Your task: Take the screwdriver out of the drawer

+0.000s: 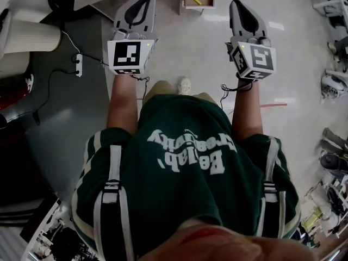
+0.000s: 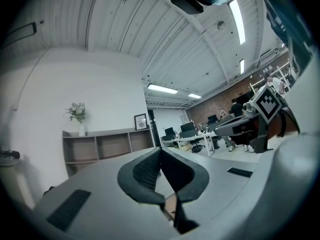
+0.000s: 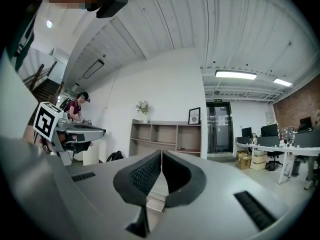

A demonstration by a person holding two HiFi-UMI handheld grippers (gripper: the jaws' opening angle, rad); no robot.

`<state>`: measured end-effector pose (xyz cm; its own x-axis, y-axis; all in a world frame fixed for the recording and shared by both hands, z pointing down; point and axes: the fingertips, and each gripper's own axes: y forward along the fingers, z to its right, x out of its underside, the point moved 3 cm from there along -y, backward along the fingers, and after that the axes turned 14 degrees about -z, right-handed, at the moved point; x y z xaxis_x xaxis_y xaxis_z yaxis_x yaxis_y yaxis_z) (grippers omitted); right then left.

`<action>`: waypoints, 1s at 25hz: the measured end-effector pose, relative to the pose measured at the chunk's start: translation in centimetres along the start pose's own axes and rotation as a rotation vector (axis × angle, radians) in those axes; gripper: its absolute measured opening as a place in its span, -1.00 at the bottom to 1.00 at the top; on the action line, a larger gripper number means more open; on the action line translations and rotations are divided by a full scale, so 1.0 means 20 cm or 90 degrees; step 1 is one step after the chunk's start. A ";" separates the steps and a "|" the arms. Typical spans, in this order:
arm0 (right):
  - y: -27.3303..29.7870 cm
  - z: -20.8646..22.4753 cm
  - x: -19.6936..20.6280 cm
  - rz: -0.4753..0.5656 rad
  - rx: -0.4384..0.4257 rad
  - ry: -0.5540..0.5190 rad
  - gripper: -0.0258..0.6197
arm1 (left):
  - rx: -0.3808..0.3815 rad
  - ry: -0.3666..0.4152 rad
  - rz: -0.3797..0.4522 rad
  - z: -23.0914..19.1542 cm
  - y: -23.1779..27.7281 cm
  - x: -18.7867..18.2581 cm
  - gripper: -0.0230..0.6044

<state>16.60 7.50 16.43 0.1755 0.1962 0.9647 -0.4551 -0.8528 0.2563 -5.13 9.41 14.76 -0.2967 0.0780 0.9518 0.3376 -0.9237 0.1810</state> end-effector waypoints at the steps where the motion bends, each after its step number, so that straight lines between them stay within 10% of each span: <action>1: 0.03 0.00 0.00 0.000 -0.001 0.001 -0.82 | 0.001 0.001 -0.002 -0.01 0.02 0.01 -0.87; 25: 1.19 0.22 -0.13 -0.033 0.082 -0.004 -0.82 | 0.142 -0.002 0.033 -0.65 1.19 0.13 -0.88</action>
<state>9.09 -15.40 19.83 0.2017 0.2387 0.9499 -0.3293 -0.8969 0.2953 -9.49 -17.29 18.31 -0.2706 0.0345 0.9621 0.5410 -0.8212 0.1816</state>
